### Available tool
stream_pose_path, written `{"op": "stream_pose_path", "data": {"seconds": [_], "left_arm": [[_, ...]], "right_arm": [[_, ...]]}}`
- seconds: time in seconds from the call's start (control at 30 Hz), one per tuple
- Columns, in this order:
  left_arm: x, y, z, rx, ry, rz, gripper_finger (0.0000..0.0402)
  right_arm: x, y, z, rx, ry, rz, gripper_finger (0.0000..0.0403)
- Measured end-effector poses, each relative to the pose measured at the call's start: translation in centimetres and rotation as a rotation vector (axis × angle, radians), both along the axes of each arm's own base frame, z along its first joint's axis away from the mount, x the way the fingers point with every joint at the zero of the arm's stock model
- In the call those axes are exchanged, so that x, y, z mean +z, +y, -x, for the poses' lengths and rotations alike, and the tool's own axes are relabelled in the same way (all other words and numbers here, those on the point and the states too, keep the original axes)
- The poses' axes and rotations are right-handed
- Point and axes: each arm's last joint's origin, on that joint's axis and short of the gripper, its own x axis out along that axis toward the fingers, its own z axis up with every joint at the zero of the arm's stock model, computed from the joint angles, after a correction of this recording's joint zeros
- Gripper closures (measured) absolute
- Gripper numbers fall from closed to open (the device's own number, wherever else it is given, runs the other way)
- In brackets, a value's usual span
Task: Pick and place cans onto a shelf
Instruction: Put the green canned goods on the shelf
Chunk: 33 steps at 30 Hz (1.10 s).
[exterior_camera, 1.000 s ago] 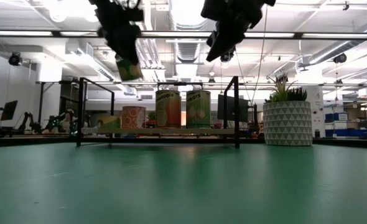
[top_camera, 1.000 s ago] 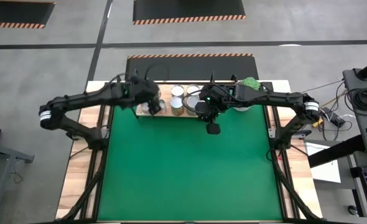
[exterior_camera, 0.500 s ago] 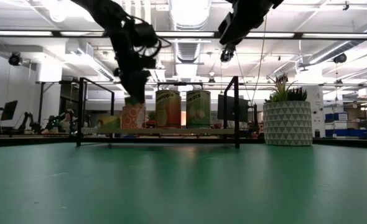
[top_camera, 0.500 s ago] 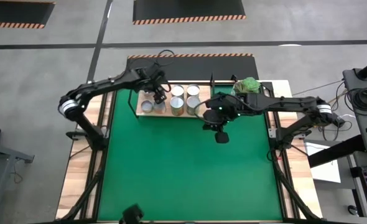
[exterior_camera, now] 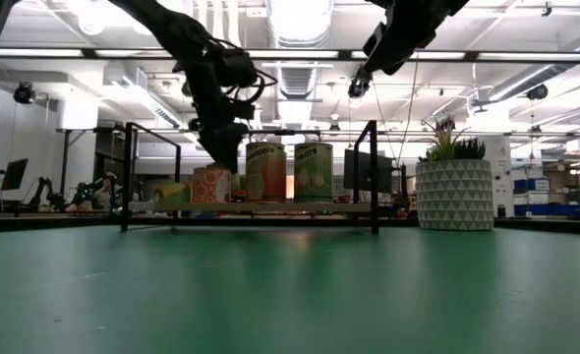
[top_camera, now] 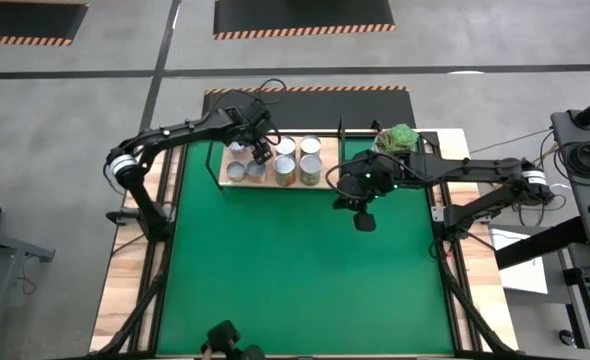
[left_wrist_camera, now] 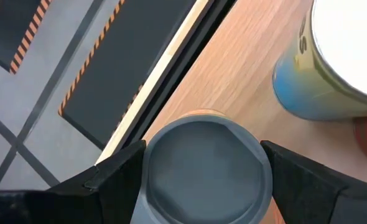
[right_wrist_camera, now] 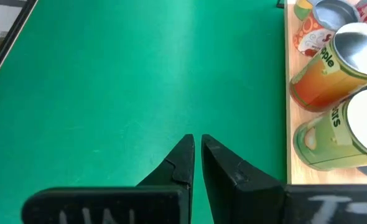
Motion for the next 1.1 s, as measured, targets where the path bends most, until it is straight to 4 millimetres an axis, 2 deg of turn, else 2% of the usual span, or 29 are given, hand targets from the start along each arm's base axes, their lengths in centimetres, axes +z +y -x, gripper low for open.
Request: {"op": "stream_pose_path", "data": {"seconds": [0.4,1.1], "left_arm": [[-1.5,0.6,-0.6,0.009,0.03,0.022,0.0116],[-1.7,0.7,-0.6,0.04,0.025,0.036,0.0114]], "right_arm": [[-0.7,0.1,0.5,-0.015,-0.003,-0.014,0.0385],[-0.7,0.1,0.5,-0.019,-0.006,-0.018,0.0385]]}}
